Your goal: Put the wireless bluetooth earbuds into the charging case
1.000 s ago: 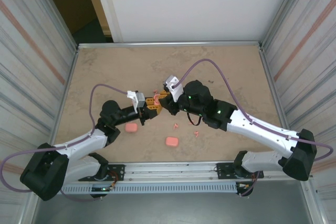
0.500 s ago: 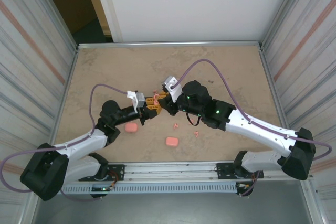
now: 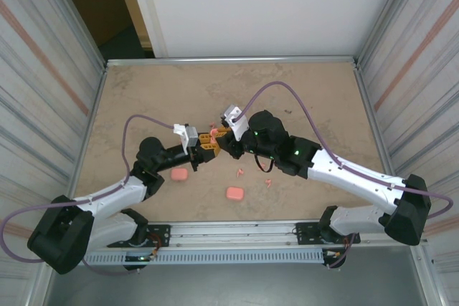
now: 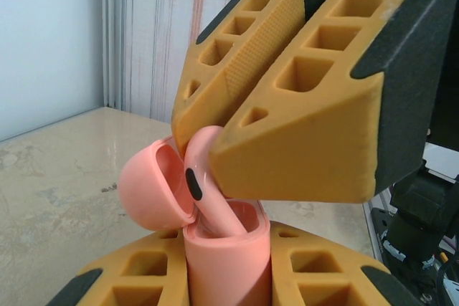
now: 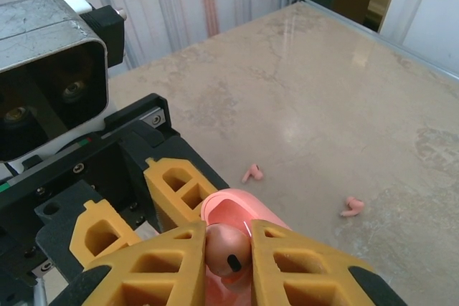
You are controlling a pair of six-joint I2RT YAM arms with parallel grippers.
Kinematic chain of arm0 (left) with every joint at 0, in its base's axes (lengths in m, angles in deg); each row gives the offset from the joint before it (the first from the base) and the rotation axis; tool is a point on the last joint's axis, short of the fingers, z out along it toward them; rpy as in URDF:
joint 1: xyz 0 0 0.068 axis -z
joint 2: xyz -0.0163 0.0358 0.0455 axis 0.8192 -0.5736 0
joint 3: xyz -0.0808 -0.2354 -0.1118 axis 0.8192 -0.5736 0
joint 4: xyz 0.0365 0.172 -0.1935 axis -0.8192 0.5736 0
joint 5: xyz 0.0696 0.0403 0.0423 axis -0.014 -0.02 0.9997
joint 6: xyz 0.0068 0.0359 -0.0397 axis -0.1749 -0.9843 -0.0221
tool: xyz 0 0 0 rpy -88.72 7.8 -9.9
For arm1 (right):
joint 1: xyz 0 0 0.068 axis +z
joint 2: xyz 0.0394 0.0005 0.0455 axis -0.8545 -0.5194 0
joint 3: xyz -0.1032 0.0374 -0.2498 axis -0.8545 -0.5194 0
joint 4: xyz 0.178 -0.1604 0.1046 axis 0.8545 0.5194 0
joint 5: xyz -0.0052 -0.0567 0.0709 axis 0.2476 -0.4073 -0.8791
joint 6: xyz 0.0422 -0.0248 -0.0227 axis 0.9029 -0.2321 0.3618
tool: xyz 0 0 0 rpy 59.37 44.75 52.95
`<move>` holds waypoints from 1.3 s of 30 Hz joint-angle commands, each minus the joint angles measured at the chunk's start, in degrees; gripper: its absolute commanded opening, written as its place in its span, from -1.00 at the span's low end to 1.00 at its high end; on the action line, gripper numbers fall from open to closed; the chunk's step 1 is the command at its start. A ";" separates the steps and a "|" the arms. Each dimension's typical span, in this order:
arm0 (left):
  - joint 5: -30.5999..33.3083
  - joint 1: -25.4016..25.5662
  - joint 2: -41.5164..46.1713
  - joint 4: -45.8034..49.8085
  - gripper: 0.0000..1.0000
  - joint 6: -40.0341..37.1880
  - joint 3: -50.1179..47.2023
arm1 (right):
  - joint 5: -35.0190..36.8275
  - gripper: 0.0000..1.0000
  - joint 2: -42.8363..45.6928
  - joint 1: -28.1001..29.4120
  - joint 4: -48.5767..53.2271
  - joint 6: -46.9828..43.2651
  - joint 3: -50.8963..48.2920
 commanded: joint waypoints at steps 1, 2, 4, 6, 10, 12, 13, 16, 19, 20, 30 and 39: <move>-0.02 0.39 0.74 -2.10 -1.00 -0.64 1.67 | -0.74 -0.61 -0.02 0.60 1.20 -1.42 1.92; 0.00 0.40 0.68 -2.10 -1.00 -0.63 1.67 | -1.01 -0.60 0.06 0.62 1.24 -1.38 1.92; -0.02 0.40 0.84 -2.10 -1.00 -0.62 1.67 | -1.34 -0.58 0.25 0.60 1.53 -1.38 2.00; -0.10 0.39 0.83 -2.10 -1.00 -0.62 1.67 | -1.56 -0.50 0.45 0.53 1.71 -1.21 2.05; -0.11 0.40 0.88 -2.10 -1.00 -0.61 1.72 | -1.71 -0.34 1.24 0.47 2.46 -0.87 2.75; -0.18 0.33 0.91 -2.14 -1.00 -0.61 1.76 | -1.68 -0.23 1.72 0.30 3.03 -0.55 3.55; -0.19 0.37 0.86 -2.12 -1.00 -0.68 1.72 | -1.67 -0.19 2.05 0.14 3.28 -0.42 4.03; -0.19 0.40 0.90 -2.19 -1.00 -0.70 1.85 | -2.14 -0.01 3.14 -0.48 3.75 0.31 4.90; -0.11 0.40 0.96 -2.18 -1.00 -0.74 1.85 | -3.05 0.14 4.47 -1.46 4.01 1.34 5.14; -0.07 0.45 1.08 -2.23 -1.00 -0.77 1.85 | -3.27 0.20 4.89 -1.78 4.16 1.72 4.96; 3.49 0.38 3.13 -1.77 -1.00 -2.22 1.11 | -4.35 0.41 9.13 -6.15 6.65 7.36 2.70; 8.07 0.37 8.75 2.70 -1.00 -5.00 0.19 | -6.17 0.36 11.97 -13.67 13.17 16.74 -1.08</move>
